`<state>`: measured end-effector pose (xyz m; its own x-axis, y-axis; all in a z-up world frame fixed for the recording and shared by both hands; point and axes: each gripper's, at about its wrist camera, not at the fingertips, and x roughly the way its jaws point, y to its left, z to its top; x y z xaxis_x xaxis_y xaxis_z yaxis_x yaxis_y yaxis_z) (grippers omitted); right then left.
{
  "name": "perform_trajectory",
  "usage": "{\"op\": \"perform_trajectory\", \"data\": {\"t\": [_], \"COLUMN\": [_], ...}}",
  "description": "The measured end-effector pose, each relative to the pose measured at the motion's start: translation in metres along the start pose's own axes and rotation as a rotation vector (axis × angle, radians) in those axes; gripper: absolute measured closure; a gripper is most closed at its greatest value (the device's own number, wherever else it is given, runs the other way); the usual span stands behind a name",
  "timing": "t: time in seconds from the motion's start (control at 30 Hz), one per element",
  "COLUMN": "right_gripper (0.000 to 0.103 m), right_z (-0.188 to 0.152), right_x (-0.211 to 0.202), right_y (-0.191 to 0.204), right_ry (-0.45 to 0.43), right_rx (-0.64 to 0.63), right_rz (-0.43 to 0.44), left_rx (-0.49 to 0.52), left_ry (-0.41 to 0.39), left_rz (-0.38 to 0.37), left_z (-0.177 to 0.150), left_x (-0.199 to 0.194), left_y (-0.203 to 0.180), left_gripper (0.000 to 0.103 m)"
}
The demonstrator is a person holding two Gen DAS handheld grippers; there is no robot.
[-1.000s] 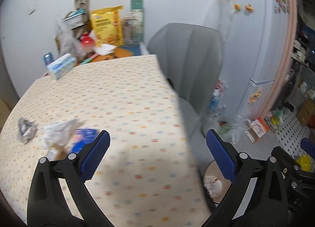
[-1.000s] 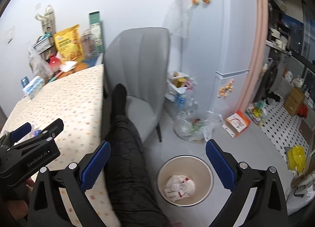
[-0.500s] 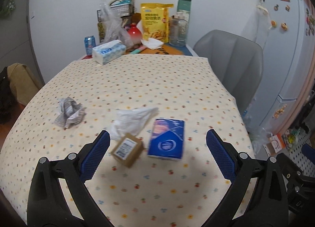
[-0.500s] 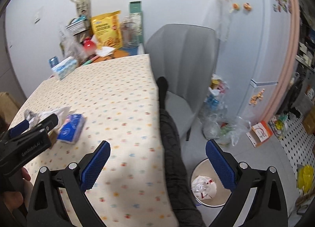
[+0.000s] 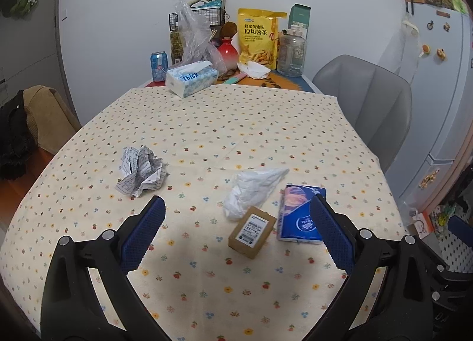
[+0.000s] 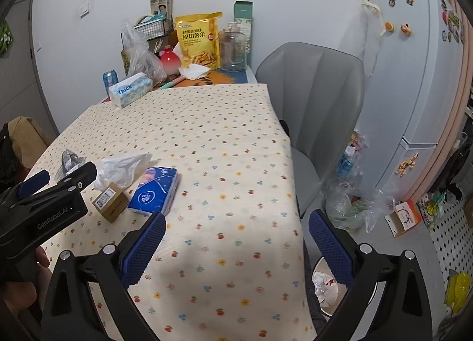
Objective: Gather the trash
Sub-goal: 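Move both tools back over the table toward the remaining trash, then grasp the white plastic bag scrap with the left gripper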
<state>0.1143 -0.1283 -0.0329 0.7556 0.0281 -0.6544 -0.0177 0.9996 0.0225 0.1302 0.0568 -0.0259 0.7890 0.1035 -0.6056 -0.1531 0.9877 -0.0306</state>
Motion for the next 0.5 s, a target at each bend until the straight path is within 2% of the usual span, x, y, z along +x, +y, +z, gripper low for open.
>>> {"op": "perform_trajectory", "data": {"t": [0.5], "right_gripper": [0.008], "right_z": [0.005], "right_x": [0.038], "right_y": [-0.005], "right_ry": [0.058], "right_rx": [0.001], "right_rz": [-0.055], "left_rx": [-0.021], "left_ry": [0.050], "left_rz": [-0.044], "left_z": [0.006], "left_x": [0.053], "left_y": [0.002], "left_gripper": [0.006]}}
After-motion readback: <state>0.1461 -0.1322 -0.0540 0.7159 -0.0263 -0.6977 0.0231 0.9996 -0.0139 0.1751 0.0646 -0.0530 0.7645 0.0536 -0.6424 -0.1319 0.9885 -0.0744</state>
